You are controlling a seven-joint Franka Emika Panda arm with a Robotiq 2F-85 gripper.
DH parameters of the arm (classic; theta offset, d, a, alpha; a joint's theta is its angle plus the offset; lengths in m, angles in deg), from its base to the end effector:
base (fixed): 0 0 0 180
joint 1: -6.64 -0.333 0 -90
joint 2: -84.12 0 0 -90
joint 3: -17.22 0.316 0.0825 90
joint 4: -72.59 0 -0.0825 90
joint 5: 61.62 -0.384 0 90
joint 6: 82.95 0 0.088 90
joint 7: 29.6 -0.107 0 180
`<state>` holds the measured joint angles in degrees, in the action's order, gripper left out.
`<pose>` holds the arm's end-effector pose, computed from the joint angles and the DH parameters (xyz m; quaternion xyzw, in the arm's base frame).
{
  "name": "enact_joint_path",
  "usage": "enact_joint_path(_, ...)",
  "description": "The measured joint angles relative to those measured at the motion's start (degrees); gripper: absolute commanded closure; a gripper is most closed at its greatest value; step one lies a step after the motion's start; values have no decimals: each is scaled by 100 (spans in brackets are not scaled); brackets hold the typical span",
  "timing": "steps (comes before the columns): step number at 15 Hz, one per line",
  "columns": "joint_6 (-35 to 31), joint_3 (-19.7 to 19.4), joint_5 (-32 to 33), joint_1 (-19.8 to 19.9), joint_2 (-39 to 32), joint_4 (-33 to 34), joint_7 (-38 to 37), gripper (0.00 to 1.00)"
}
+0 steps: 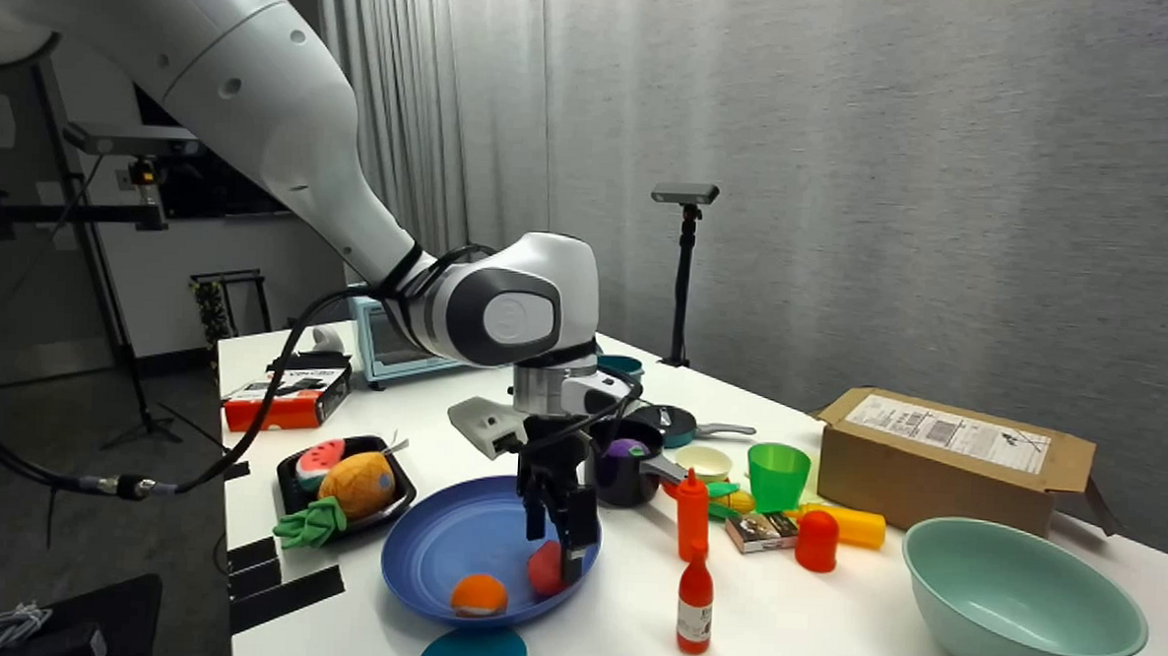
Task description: Put the pineapple and watermelon plushies on the black plate, then put the purple and strawberry plushies in the black pot, then the orange plushie on the white plate
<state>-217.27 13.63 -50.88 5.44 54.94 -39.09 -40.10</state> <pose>0.6075 -0.0272 0.2074 0.9945 -0.0397 -0.0514 0.0824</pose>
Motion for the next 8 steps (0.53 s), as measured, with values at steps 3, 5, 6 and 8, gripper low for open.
enact_joint_path(3, -446, -3, -6, -3, -1, -156, -38, 42)
enact_joint_path(5, -529, -27, -6, -2, 2, -202, -38, 58)
enact_joint_path(6, -532, -44, -6, -2, 13, -215, -38, 65)
enact_joint_path(8, -532, -77, -6, 9, 56, -230, -35, 79)
